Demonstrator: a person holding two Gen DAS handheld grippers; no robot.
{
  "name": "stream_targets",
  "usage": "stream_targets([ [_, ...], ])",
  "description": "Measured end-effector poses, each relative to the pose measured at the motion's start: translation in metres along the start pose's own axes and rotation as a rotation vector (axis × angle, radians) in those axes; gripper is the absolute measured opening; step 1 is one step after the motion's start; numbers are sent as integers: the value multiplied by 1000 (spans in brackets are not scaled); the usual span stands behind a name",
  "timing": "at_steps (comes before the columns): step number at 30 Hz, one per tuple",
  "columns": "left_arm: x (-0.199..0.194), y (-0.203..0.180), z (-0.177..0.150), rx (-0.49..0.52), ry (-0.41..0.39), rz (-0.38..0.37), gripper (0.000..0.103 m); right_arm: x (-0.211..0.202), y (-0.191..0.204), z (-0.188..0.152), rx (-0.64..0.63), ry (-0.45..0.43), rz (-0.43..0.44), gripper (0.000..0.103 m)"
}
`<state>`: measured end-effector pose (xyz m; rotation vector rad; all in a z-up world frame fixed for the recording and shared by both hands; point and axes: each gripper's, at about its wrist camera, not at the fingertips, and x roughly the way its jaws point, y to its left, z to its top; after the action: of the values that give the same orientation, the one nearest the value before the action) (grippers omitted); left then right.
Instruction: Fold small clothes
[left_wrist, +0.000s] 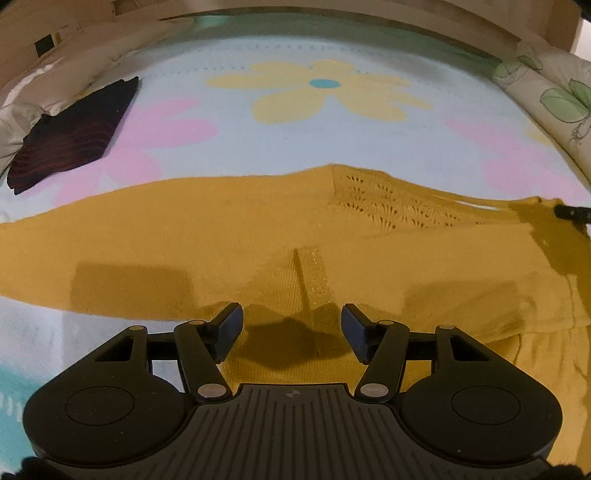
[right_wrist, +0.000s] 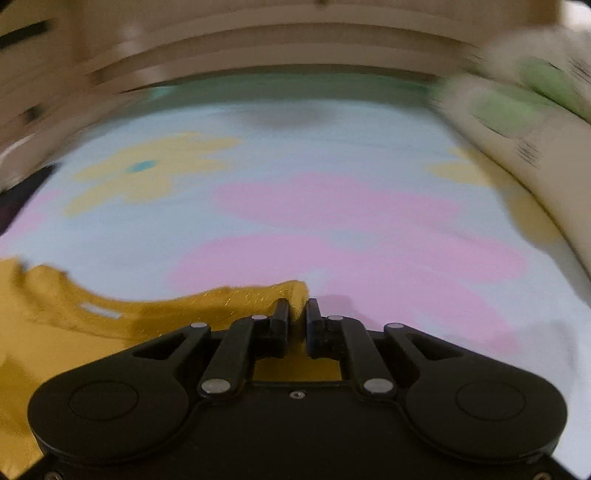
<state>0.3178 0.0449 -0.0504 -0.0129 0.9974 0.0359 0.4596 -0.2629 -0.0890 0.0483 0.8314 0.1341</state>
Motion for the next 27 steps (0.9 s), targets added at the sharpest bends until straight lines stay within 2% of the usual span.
stream_targets([
  [1, 2, 0, 0, 1, 11, 0, 58, 2, 1, -3, 3, 9, 9, 14],
  [3, 5, 0, -2, 7, 34, 7, 58, -2, 2, -6, 21, -24, 55, 22],
  [4, 6, 1, -2, 9, 40, 8, 58, -6, -3, -5, 49, -41, 67, 39],
  [5, 6, 1, -3, 7, 39, 3, 58, -10, -8, -4, 93, -59, 79, 62],
  [7, 5, 3, -2, 3, 44, -5, 58, -24, -22, -2, 183, -103, 108, 76],
  [9, 5, 6, -1, -7, 48, -12, 58, -36, -38, -4, 236, -104, 105, 75],
  [12, 5, 7, -2, -17, 51, -16, 58, -48, -56, -9, 251, -55, 87, 75],
  [16, 6, 7, -1, -24, 51, -14, 58, -55, -61, -27, 260, 9, 116, 75],
  [18, 5, 7, -1, -26, 51, -14, 58, -52, -58, -33, 256, 34, 135, 72],
  [20, 5, 8, -2, -23, 49, -15, 58, -48, -54, -37, 256, 49, 148, 62],
  [22, 5, 9, -2, -16, 48, -16, 58, -41, -51, -39, 281, 57, 166, 58],
  [23, 5, 9, -2, -15, 48, -16, 58, -41, -53, -40, 290, 48, 170, 51],
  [24, 6, 9, -2, -15, 48, -16, 58, -41, -52, -40, 295, 41, 173, 37],
  [25, 6, 9, -1, -20, 47, -14, 58, -40, -51, -40, 299, 45, 167, 13],
  [27, 6, 8, -1, -28, 43, -12, 58, -50, -46, -36, 257, 17, 72, 9],
])
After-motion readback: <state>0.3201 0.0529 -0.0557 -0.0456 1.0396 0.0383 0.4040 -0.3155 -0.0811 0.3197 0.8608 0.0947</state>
